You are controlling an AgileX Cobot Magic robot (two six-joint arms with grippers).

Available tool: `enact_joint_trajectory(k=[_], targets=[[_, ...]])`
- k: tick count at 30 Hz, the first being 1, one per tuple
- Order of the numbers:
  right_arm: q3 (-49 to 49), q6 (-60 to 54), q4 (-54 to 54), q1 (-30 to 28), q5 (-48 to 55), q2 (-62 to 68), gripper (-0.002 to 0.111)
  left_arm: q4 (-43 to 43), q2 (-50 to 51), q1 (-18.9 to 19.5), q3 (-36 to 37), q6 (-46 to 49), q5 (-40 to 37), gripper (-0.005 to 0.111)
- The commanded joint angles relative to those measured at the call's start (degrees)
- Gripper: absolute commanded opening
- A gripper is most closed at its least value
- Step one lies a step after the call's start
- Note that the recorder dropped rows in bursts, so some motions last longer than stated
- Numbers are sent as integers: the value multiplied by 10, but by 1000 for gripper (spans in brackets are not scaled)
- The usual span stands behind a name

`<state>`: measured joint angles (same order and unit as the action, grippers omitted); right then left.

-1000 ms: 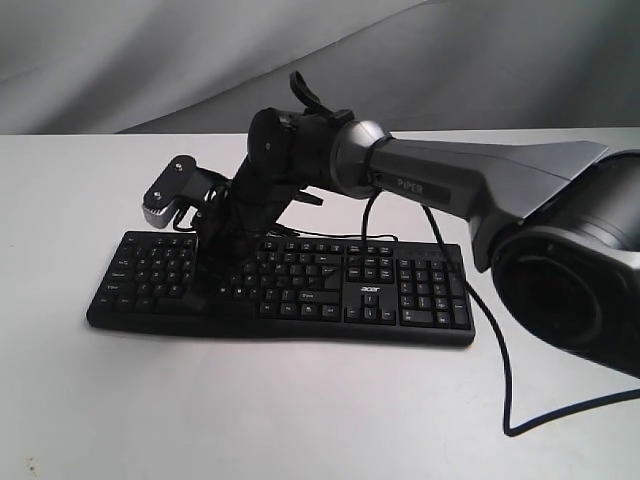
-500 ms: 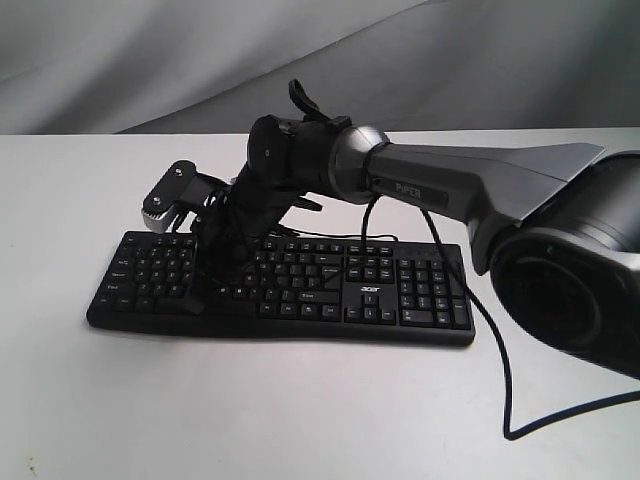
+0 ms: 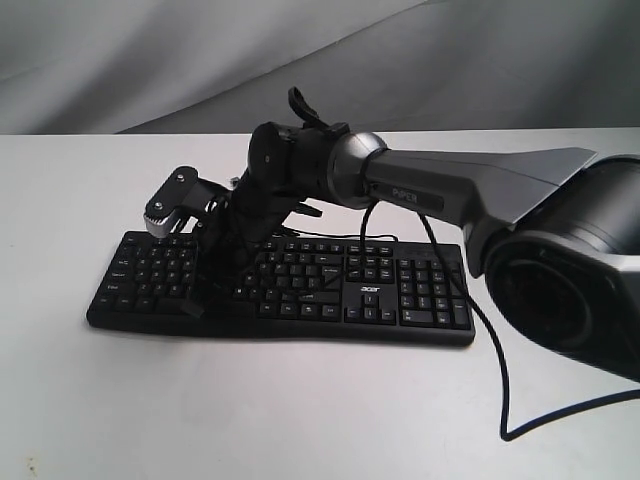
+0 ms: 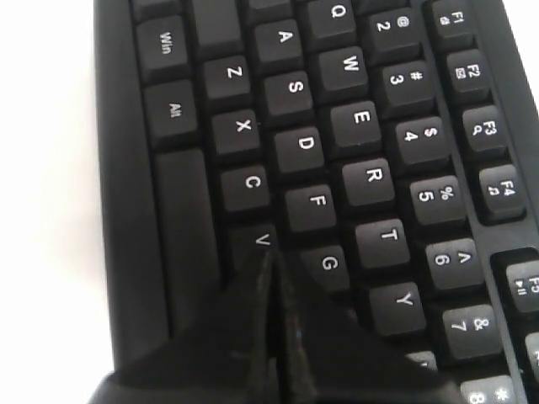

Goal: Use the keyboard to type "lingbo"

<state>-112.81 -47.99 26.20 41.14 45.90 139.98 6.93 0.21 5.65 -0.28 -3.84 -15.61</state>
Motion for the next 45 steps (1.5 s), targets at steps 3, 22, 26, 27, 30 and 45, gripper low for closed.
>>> enact_joint_trajectory(k=[3,22,26,27,30,45], targets=[[4,-6,4,2,-3,-4,0,-2,-2,1,3,-1,4,1],[52,4,-29,-69,43,-59,0,-2,-2,1,3,-1,4,1],[69,-18,-3,-70,14,-59,0,-2,-2,1,3,-1,4,1],[70,-22,2,-70,11,-59,0,-2,-2,1,3,-1,4,1],[70,-28,9,-70,8,-58,0,-2,-2,1,3,-1,4,1],[70,-28,-13,-73,-4,-46,0,-2,-2,1,3,-1,4,1]])
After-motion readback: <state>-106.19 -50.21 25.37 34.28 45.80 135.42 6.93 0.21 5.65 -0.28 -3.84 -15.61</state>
